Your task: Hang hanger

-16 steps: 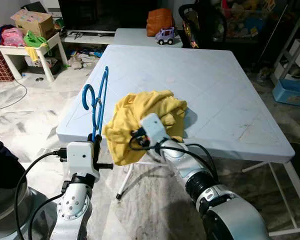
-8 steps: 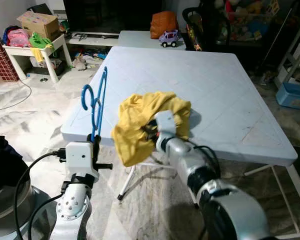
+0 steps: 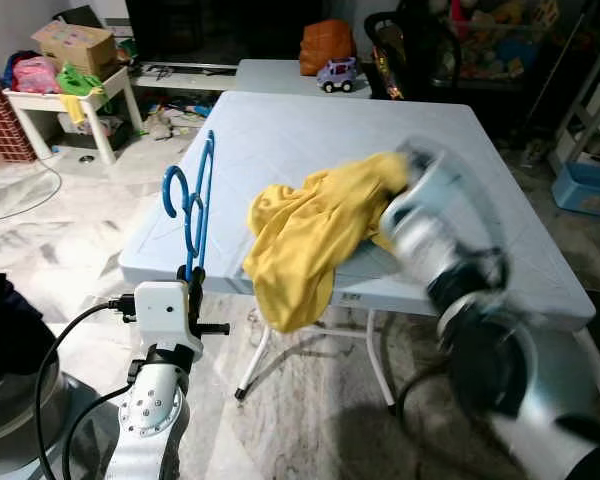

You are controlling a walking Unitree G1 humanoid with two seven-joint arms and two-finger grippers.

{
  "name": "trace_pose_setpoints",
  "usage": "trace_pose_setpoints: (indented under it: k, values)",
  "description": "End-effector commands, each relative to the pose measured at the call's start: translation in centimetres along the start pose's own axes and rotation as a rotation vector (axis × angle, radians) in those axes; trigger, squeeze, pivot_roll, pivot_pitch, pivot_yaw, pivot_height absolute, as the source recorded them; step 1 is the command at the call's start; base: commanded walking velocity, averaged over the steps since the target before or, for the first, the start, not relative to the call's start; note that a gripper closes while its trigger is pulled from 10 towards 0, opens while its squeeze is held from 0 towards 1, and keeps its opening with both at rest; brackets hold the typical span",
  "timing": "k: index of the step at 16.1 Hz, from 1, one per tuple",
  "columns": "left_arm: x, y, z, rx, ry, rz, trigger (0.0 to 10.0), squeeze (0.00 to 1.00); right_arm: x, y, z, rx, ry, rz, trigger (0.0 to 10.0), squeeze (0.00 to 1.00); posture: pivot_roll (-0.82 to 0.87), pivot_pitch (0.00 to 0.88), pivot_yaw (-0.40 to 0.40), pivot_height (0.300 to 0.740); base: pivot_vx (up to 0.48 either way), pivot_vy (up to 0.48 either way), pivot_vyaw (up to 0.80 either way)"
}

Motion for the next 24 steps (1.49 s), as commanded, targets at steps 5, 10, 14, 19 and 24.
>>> trace_pose_setpoints:
  k: [5, 10, 14, 19, 24]
  values:
    - [0.0, -0.2, 0.4, -0.017, -0.001, 0.021, 10.0, 0.0, 3.4, 0.4, 8.1, -0.255, -0.028, 0.109, 0.0, 0.0, 0.14, 0.0, -0.055, 0.74, 0.0, 0.0, 0.0]
    - [-0.3, -0.3, 0.4, -0.016, 0.004, 0.013, 10.0, 0.0, 2.6, 0.6, -1.6, 0.026, 0.795, 0.341, 10.0, 1.0, 0.13, 0.0, -0.052, 0.74, 0.0, 0.0, 0.0]
    - [-0.3, -0.3, 0.3, -0.013, 0.003, 0.007, 10.0, 0.0, -1.3, 1.2, -4.8, 0.22, 1.184, 0.426, 10.0, 1.0, 0.12, 0.0, -0.047, 0.74, 0.0, 0.0, 0.0]
    - [-0.4, -0.4, 0.2, -0.012, 0.004, 0.001, 10.0, 0.0, -1.7, 0.8, -1.6, 0.185, 1.166, 0.404, 10.0, 1.0, 0.12, 0.0, -0.042, 0.74, 0.0, 0.0, 0.0]
    - [-0.5, -0.4, 0.3, -0.013, 0.001, -0.012, 10.0, 0.0, -3.1, 1.5, -2.2, 0.329, 1.091, 0.503, 10.0, 1.0, 0.11, 0.0, -0.023, 0.74, 0.0, 0.0, 0.0]
Point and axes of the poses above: a point about 5 cm out from each wrist's last joint towards the gripper, its own y axis pointing back from the gripper into the wrist, its own z axis along the axis of the wrist's last joint, x = y × z, the point moved 3 cm from there along -y, pointing out of the wrist towards the gripper, and after that the axes turned 8 degrees about -y, right-handed, at the moved point
